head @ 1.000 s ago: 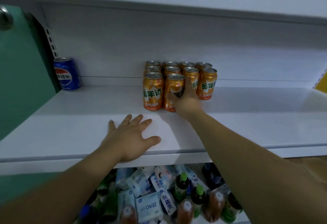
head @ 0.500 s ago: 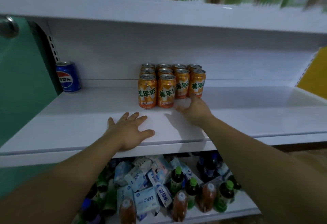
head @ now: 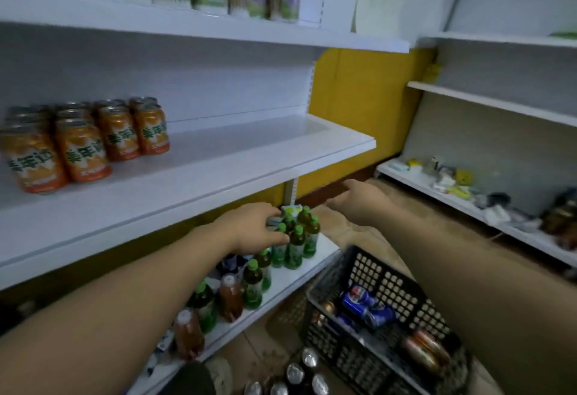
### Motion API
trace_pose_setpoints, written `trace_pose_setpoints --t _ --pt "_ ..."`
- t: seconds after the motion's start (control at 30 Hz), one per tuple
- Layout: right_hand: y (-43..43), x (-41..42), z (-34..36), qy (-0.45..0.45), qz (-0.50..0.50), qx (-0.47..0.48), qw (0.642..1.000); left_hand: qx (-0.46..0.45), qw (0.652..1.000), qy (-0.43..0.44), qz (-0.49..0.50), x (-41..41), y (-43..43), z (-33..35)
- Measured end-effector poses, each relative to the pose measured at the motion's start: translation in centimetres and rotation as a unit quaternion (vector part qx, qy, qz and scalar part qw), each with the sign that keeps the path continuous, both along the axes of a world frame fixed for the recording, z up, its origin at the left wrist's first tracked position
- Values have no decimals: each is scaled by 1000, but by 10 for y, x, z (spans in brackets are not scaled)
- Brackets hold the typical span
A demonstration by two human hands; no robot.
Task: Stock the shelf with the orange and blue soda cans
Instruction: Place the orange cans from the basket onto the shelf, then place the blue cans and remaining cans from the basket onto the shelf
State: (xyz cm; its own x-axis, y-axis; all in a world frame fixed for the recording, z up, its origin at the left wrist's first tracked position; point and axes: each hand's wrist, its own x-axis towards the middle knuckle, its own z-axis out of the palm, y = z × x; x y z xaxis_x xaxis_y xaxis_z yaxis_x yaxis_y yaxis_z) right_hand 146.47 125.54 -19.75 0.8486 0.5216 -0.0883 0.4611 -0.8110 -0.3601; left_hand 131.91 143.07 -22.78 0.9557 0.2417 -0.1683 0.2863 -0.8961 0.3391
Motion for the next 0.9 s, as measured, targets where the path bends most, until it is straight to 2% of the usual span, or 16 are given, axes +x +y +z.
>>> trace_pose_setpoints --t 0.17,0.27,0.37,0.57,0.73,0.9 --pt "-101 21 -42 47 -106 -14 993 -23 988 95 -118 59 -89 -60" --pt "-147 38 -78 63 -152 -56 985 -42 979 133 -148 90 -120 -106" --pt "-175 60 -124 115 -187 -64 974 -48 972 164 -164 118 -138 -149" --pt "-187 109 -235 211 -196 -98 953 -62 963 213 -153 172 -141 -230" --pt "-173 138 -335 297 -170 -86 936 -76 954 247 -151 223 -133 -302" --pt "-151 163 -435 368 -188 -69 908 -96 946 273 -149 268 -127 -375"
